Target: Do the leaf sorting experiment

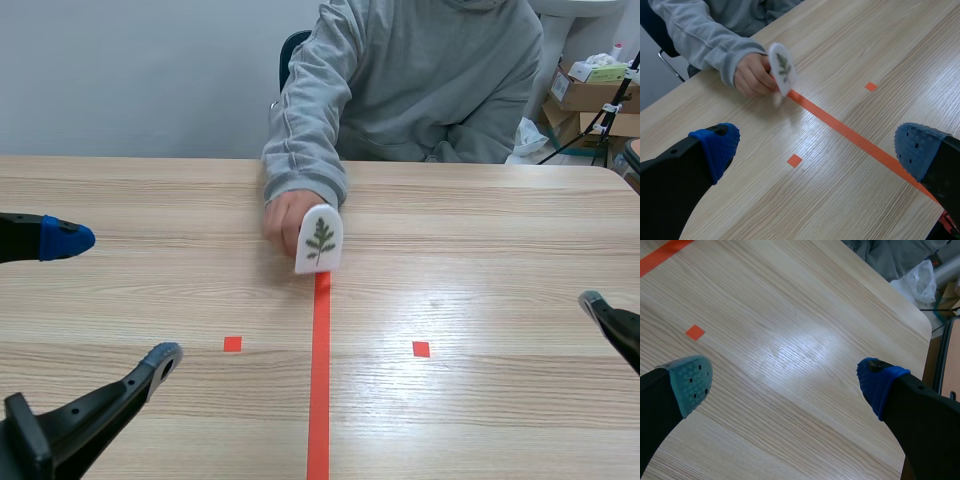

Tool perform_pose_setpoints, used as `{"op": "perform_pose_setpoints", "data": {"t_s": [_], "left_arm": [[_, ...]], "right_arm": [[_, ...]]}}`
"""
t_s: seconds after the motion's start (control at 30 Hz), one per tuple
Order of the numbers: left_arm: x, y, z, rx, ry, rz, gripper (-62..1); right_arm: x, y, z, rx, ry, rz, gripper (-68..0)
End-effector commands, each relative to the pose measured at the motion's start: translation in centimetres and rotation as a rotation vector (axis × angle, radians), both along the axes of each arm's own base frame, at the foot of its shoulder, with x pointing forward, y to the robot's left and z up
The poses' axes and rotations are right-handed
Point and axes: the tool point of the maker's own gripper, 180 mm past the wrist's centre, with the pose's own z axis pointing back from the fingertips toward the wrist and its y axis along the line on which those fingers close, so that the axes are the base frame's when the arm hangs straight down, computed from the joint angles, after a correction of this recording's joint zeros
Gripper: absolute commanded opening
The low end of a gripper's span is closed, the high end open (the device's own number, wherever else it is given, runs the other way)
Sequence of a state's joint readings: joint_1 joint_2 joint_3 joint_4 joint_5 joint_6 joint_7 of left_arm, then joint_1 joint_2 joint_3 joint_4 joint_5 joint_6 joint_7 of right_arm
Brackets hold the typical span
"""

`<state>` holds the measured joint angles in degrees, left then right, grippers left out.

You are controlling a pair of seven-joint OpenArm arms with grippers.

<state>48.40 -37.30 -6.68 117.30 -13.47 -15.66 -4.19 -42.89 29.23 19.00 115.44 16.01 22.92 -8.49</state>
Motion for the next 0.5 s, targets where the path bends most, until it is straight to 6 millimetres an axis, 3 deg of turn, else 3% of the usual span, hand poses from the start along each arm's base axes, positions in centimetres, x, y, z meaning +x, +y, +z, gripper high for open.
{"op": "perform_pose_setpoints", "data": {"t_s": [0.0, 0.47], "left_arm": [[0.10, -0.06, 0.38, -0.019, -0.010, 0.005, 1.4], [0.09, -0.02, 0.27, -0.014, -0.005, 0.006, 1.4]], "right_arm": [[0.20, 0.10, 0.37, -0.002, -0.010, 0.006, -8.2], [0.23, 0.07, 0.40, -0.002, -0.012, 0.004, -8.2]]}}
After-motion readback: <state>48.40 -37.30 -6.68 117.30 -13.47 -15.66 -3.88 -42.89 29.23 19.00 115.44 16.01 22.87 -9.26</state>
